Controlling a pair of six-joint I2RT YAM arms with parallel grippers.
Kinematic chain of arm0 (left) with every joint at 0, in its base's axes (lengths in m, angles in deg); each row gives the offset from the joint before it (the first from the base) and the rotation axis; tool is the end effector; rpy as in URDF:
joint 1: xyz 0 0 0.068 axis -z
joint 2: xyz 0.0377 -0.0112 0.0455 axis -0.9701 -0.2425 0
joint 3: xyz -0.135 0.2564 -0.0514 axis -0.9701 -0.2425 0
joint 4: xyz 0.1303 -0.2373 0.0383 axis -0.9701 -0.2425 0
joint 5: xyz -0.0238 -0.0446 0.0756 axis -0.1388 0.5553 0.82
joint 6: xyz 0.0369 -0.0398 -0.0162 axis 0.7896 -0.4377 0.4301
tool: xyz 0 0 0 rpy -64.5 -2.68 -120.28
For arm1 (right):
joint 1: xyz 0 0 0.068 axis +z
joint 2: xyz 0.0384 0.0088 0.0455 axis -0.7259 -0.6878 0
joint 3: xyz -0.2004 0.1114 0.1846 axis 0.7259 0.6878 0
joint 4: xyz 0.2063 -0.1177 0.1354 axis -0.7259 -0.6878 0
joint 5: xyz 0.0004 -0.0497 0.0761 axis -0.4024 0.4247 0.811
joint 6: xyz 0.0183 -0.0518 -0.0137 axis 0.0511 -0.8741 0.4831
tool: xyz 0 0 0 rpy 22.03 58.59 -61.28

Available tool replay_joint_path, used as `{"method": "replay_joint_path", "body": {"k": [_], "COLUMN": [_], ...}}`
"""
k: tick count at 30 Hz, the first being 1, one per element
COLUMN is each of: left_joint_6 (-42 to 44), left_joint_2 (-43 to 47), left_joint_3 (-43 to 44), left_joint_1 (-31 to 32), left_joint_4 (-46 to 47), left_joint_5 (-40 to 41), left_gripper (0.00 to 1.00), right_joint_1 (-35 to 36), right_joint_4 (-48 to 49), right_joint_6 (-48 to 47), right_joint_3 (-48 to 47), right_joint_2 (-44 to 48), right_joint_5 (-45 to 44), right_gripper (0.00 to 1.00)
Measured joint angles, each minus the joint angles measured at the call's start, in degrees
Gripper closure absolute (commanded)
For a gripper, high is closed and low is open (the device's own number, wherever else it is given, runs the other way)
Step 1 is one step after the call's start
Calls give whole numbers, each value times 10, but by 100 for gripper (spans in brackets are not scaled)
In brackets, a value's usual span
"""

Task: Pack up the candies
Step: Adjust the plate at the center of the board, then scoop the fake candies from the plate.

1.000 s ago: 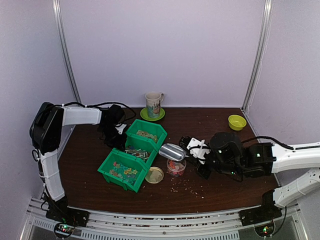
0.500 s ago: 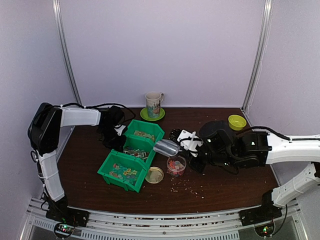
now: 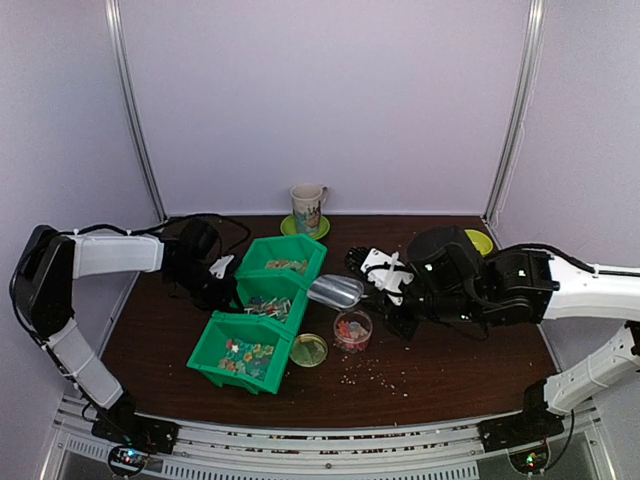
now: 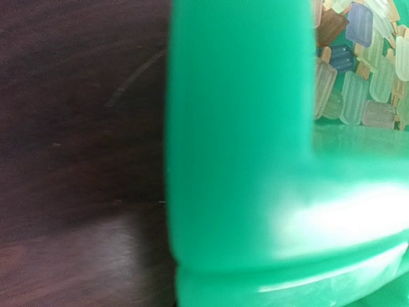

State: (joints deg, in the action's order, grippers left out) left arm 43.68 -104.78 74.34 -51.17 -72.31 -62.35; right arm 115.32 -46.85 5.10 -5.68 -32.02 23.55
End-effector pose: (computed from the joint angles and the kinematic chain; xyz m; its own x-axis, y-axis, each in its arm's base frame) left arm 0.2929 -0.1509 0.1964 -0.9785 0.0248 -0.2049 0.1185 0.8803 -0.4595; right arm 0.1105 0.2639 0.3379 -0.1570 -0.6002 -0.7843 -0.8755 0.4521 -0.1706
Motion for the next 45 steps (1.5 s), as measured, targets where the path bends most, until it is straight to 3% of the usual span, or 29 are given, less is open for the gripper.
{"method": "replay_joint_path", "body": {"k": [5,9,17,25,34,45], "left_joint_6": [-48,-49,3,29,42,54], "left_joint_2": [11,11,10,11,11,11], "left_joint_3": [-58,-55,23,34,34,34], "left_joint_1": [-9,-7,4,17,42,59], "left_joint_4": [96,94,-25,-77,-87,-88], "left_joint_5": [-111,-126,2,105,156,181], "left_gripper": [100,100,100,100,100,100], "right_joint_1": [0,0,0,4,26,38], "right_joint_4": [-2,-3,-64,-171,-268,-366], "right_joint_6": [6,10,11,4,-11,-24], "right_joint_3": [-12,-29,-99,-233,-369,-495], "right_joint_2": [35,35,-43,-171,-320,-431], "right_joint_5": [17,21,20,13,-17,-59], "right_gripper": [100,100,100,100,100,100]}}
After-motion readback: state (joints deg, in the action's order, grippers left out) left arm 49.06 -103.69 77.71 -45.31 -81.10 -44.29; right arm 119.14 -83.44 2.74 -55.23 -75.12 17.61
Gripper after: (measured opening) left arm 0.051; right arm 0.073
